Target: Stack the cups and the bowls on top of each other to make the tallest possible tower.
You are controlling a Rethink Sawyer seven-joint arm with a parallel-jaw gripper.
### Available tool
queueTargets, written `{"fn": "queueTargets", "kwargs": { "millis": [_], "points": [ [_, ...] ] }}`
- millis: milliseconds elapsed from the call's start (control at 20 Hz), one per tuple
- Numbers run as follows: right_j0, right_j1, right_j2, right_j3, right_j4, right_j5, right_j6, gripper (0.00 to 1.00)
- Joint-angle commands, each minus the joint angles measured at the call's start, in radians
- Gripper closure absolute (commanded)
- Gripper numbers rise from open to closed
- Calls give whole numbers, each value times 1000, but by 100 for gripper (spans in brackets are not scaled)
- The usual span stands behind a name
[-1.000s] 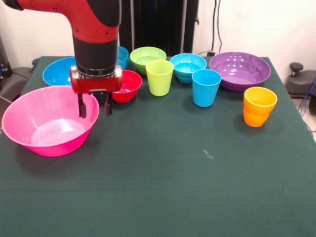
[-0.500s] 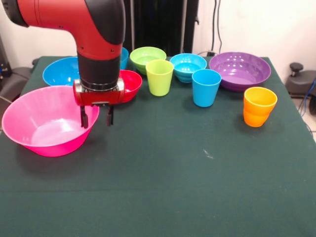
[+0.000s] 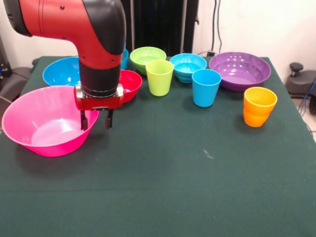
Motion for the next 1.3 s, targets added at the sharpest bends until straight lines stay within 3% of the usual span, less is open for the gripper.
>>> {"fn": "queueTargets", "kwargs": {
  "millis": [50,300,350,950,1150,1300],
  "points": [
    [28,21,-3,-57,-67,-16,6,0],
    [33,19,-9,-60,-60,-6,2,0],
    [33,19,-10,-61,-58,-5,1,100],
    [38,14,-16,-62,-47,-1,-5,100],
    [64,-40,-15,-34,-22,49,-5,100],
    [99,-140,-20,36,28,131,14,100]
  ]
}}
